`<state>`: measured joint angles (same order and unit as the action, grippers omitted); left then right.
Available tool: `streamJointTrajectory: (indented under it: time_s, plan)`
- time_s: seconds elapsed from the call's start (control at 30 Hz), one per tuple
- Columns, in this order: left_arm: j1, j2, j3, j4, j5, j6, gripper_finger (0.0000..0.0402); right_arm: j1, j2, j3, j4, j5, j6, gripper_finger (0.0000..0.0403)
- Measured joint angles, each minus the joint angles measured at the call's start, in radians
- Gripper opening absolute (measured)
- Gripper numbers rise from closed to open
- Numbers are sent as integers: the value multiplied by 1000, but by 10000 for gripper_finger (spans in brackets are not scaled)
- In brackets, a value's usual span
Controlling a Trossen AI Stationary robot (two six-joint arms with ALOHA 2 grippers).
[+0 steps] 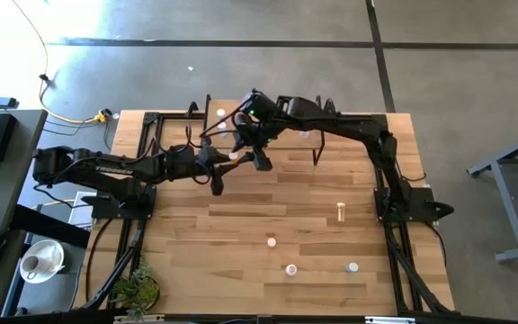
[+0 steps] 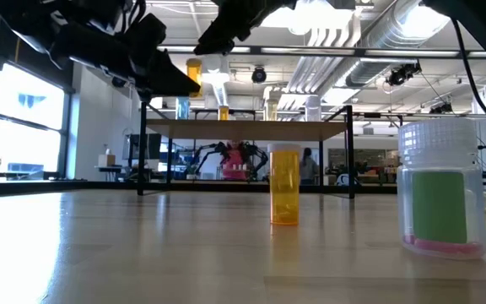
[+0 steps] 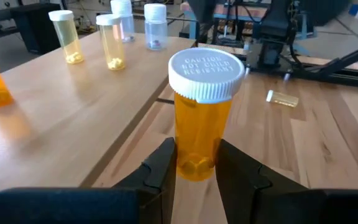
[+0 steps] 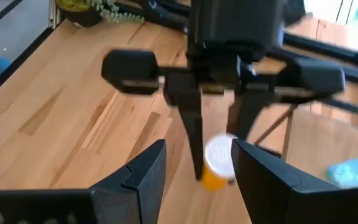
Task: Pick and place medicine bottles onto shelf by color
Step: Adjust the orange pill bottle on the shelf
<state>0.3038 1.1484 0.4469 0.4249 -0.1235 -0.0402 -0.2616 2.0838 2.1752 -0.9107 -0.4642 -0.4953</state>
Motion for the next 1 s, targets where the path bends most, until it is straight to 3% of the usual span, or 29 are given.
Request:
streamJointTrajectory:
  time_s: [0.23,1.0]
  plan:
    - [0,41,0,48,7,18,85,24,0,-38,69,141,-3,174]
    - [-19,45,0,133,-44,105,85,25,0,-39,37,141,22,174]
